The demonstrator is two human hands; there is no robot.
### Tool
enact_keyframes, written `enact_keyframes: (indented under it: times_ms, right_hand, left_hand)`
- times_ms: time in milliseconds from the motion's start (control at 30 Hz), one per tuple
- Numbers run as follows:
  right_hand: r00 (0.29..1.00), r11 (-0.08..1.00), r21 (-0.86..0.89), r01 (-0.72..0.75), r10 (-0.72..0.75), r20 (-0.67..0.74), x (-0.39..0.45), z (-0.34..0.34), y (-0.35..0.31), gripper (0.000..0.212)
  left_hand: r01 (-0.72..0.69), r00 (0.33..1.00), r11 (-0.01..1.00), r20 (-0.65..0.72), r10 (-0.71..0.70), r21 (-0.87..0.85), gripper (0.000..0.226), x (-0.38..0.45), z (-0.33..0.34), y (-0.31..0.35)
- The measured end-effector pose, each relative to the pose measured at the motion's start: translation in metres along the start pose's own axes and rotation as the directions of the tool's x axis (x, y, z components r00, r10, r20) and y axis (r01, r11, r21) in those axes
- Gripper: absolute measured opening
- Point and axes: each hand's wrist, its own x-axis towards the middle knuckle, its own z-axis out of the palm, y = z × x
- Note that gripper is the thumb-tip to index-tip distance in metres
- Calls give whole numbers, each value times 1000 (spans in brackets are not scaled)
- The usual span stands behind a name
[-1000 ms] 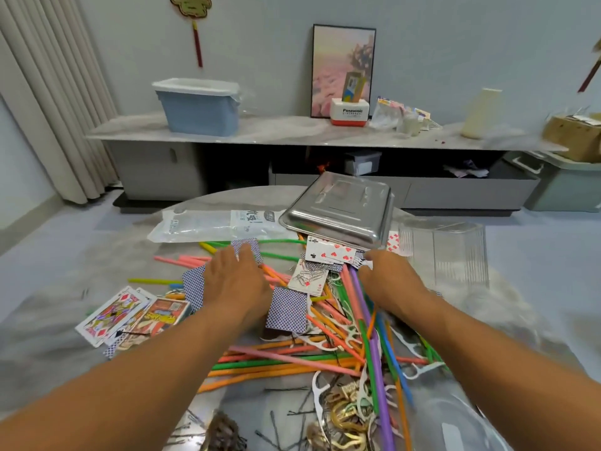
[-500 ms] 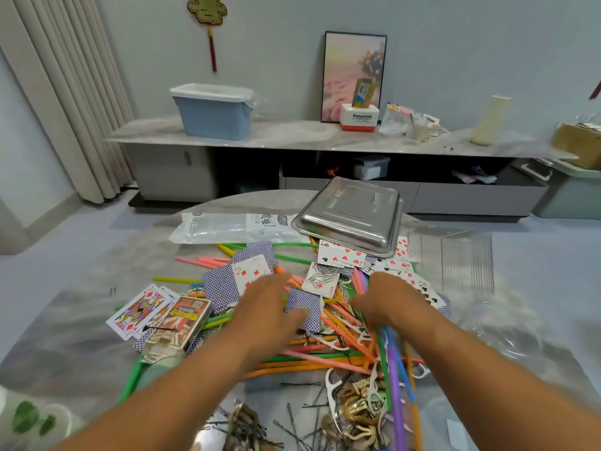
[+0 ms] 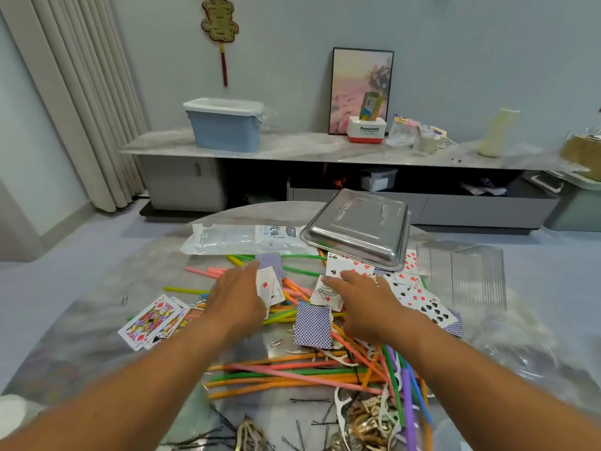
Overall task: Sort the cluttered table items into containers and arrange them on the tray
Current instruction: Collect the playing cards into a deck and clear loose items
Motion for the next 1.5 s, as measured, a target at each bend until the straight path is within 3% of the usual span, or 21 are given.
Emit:
enact_keyframes:
  times_ms: [100,233,400,500,600,733,833,900,933,1000,1067,1133,1233,1267,1367,1500]
  right_hand:
    - [991,986,-122,117,-124,-57,11,3,1,68]
    - [936,965,-107,239,-258,-240,14,7,13,41]
    - [842,937,-114,332,-348,-411,1,11,29,29]
    - [822,949,-19,315,-283,-494,-3,1,26,35]
    - [834,951,142,275,-162,-528,-5,-12,21,56]
    - [946,952,302,45,57,-320,-7,-36,29,65]
    - [934,970,230,-81,155,-323,-10,-55,33,51]
    - [907,923,369,-108,243,-344,-10,-65,31,40]
    - [898,838,535,-102,309,-313,-10,-69,27,36]
    - [922,556,823,-115,369,-121,-13,-73,9,20]
    - [947,389,889,-241,294,128,-16,-66,-15,5]
    - [931,412,840,-353,246,271,-16,-46,-39,11]
    - [934,688,632,-356,268,235,-8,-15,-65,18]
    - [940,732,590,-341,271,208,-5,-8,-71,25]
    - [947,694,648,-313,275,164,-2,4,-77,36]
    - [921,528,797,-294,380,88,8,-9,-67,22]
  left_hand:
    - [80,984,996,155,-84,35,51,30,-15,-14]
    - [184,948,983,263,-177,0,80,51,-18,-23]
    - [211,947,977,255,-196,-31,103,55,-3,-19]
    - [228,955,971,211,-209,-71,107,55,0,-16]
    - [277,952,938,191,-239,-208,105,55,-2,-13]
    - [332,941,882,178,-287,-334,89,56,-9,-14]
    - [323,946,839,183,-268,-438,61,59,-14,-15]
    - [303,953,791,158,-259,-531,45,63,-22,-15]
    - [289,956,772,130,-263,-566,40,65,-25,-16]
    - [271,958,750,92,-272,-603,32,66,-27,-21]
    - [260,958,747,65,-280,-612,23,64,-23,-25]
    - [238,954,731,11,-301,-640,21,62,-17,-28]
    - [246,895,581,-48,-444,-776,31,62,-16,-33]
    - [270,863,513,-32,-505,-815,42,63,-17,-35]
    - [329,778,397,9,-628,-857,57,65,-17,-42]
    - [345,736,287,68,-673,-894,57,70,-22,-52]
